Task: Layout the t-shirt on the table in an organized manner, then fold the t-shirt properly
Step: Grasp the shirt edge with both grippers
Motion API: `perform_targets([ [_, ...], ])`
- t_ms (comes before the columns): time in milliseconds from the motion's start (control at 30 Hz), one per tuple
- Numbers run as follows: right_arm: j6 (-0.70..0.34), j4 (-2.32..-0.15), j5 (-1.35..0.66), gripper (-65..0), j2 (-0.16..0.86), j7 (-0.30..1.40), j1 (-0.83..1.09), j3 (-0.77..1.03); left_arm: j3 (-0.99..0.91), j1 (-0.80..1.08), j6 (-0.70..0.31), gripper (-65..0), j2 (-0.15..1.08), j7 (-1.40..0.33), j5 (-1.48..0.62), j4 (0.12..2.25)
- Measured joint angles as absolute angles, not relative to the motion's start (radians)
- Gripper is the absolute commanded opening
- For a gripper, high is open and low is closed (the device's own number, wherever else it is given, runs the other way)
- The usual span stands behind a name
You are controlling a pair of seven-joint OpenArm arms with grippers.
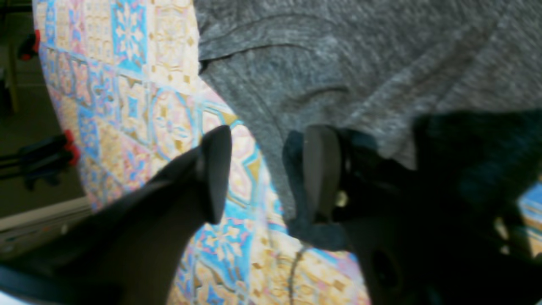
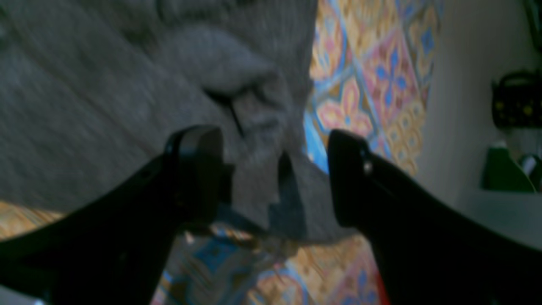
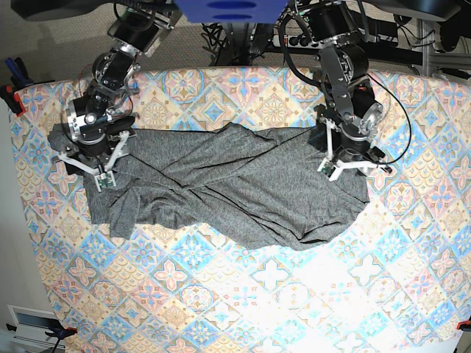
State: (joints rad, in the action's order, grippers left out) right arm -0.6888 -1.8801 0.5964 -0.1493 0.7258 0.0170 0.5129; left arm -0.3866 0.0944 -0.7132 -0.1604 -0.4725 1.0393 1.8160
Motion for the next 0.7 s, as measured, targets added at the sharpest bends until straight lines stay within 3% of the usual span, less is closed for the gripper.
perform_targets([
  [300, -0.684, -1.844, 0.527, -27.6, -0.065, 0.737, 0.022, 0.519, -0.384, 0.125, -0.712, -22.8, -0.159, -0.474, 1.043, 1.816],
  [433, -0.690, -1.789, 0.512, -27.6, -0.073, 0.776, 0.024, 0.538, -0.382, 0.139, -0.707, -19.0, -0.158, -0.472, 1.044, 1.799],
  [700, -0.693, -1.733, 0.496, -27.6, -0.072, 0.771, 0.023, 0.537, -0.379, 0.113, -0.672, -17.3, -0.122, -0.416, 1.016, 1.651],
])
